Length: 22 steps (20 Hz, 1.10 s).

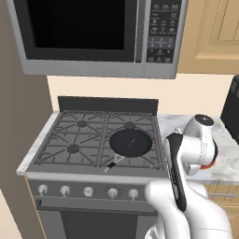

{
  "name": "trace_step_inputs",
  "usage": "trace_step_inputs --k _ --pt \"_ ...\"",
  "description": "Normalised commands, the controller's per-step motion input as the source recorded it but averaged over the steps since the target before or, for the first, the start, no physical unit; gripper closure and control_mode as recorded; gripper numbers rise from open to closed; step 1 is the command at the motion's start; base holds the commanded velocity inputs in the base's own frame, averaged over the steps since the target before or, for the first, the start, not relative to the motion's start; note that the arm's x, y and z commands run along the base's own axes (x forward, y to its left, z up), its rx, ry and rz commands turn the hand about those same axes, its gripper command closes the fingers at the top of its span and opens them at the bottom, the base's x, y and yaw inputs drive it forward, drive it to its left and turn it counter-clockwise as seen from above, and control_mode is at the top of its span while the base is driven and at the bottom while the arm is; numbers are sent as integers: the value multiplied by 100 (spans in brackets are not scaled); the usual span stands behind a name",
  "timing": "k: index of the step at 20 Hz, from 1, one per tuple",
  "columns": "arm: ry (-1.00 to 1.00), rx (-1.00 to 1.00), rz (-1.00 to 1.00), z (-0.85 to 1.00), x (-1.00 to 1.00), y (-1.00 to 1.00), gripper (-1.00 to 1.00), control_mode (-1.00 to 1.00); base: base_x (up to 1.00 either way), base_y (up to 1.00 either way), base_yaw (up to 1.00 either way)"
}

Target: Place the cold items (broccoli and cucumber) from the fridge in one tupperware on the dining counter. Place the warm items (kebab skewer and hot dog) in the stove area in another tupperware.

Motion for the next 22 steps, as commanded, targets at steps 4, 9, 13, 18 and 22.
trace_step_inputs --k 4,9,13,18,22 --pt "0 -5 -1 0 -1 0 100 -100 0 0 0" --pt "-6 -5 0 7 -29 3 100 -100 0 0 0" --pt "-6 -4 0 6 -30 5 100 100 -45 0 -3" --pt "0 0 0 0 0 0 100 100 -88 -6 -21" --pt "0 0 0 0 0 0 100 100 -33 -60 -19"
